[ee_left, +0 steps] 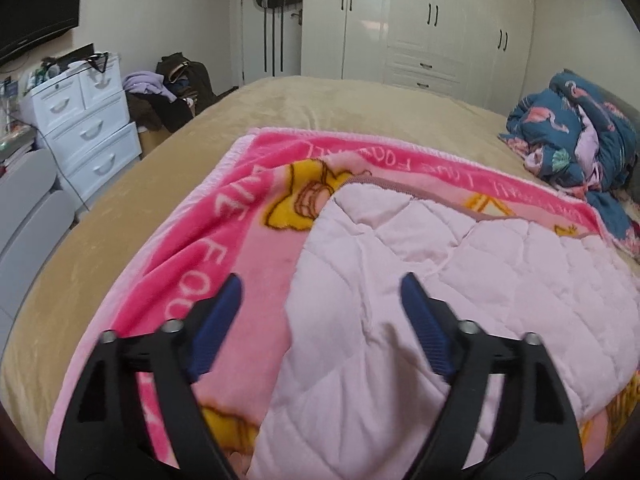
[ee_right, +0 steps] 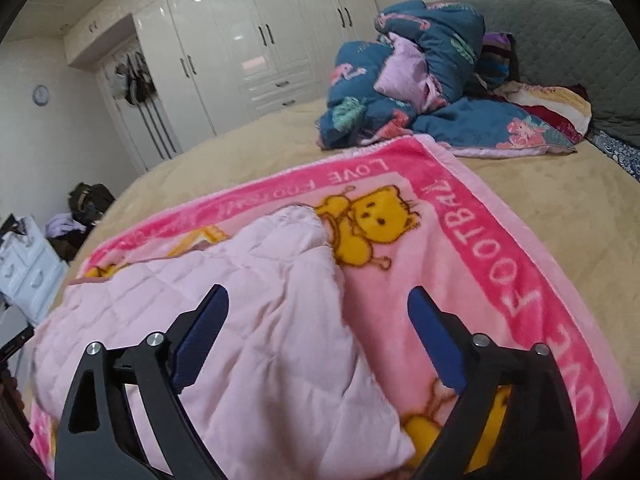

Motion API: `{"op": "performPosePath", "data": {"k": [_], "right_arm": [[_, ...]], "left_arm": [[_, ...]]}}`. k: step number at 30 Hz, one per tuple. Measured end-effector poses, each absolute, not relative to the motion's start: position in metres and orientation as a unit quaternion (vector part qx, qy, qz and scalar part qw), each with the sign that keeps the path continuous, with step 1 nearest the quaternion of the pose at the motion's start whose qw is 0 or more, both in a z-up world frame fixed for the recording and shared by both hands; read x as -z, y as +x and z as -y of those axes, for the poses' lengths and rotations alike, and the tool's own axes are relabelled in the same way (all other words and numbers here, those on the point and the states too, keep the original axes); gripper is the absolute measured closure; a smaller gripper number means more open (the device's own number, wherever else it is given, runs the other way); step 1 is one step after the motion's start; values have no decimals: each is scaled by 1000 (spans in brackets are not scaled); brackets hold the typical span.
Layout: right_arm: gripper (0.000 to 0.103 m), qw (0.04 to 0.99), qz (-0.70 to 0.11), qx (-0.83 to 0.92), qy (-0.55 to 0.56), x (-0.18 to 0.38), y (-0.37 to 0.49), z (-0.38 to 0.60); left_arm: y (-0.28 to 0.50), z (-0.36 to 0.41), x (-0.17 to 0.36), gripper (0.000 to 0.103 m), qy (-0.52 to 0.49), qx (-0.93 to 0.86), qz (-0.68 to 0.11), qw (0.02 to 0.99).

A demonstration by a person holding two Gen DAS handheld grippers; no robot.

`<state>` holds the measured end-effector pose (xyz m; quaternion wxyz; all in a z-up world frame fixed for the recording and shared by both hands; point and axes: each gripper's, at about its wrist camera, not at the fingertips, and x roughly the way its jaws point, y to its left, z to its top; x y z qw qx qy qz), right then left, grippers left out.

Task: Fold large clothes
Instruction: 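Push the folded jacket edge inward with both open tools to square it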

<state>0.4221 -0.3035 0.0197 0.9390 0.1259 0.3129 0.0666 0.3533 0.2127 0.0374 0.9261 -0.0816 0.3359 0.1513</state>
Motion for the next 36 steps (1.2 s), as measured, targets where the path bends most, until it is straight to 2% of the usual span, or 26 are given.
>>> {"op": "performPosePath", "data": {"k": [1, 4, 12, 20, 36], "right_arm": [[5, 940, -309, -71, 124, -24, 416, 303], [5, 945, -295, -89, 113, -37, 396, 299], [4, 957, -253, -117, 76, -67, 349, 288], [4, 956, -245, -132, 88, -78, 318, 290], [4, 949, -266, -141, 91, -65, 283, 287]], "left_arm": [[350, -213, -40, 17, -86, -151, -334, 926], [336, -214, -48, 9, -100, -147, -327, 928], [299, -204, -61, 9, -101, -144, -320, 931], [266, -192, -67, 9, -95, -141, -317, 933], [235, -167, -57, 9, -80, -137, -332, 930]]}}
